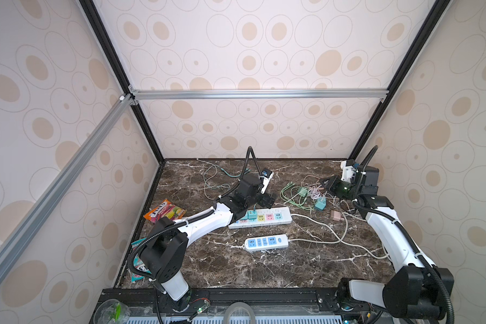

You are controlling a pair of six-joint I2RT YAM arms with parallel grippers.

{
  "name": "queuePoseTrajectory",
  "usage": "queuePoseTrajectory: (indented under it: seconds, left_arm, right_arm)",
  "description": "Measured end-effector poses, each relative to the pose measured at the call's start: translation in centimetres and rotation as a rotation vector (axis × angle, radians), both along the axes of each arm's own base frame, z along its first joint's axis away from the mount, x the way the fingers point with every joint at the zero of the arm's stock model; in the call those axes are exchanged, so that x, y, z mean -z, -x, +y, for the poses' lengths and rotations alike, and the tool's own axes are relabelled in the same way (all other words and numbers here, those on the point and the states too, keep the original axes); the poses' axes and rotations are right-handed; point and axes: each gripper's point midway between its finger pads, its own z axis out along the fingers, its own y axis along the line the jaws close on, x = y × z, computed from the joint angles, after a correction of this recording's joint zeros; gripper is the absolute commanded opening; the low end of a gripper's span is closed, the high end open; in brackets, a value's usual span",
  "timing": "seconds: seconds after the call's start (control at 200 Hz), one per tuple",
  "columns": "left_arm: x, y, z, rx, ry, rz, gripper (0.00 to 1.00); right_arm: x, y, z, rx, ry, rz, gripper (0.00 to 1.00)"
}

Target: Insert the plug

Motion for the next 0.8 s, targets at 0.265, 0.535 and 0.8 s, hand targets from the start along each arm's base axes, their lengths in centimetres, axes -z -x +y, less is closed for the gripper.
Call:
queuePoseTrajectory:
  seconds: [0.265, 0.535, 0.8]
  left_arm:
    - [1.0, 0.8, -1.9, 0.067, 0.008, 0.029, 0.98]
    - [1.0, 0.2, -1.3, 0.021, -0.004, 0.021, 0.98]
    - [1.5, -0.4, -0.2, -0.04, -0.04, 0.018, 0.98]
  right_arm:
    - [3.6, -0.7, 3.2, -0.091, 0.004, 0.111, 0.05]
    - [7.0, -5.6, 4.0, -0.14, 0.049, 0.199, 0.08]
    - [9.6, -8.4, 4.4, -0.205, 0.106, 0.267, 0.25]
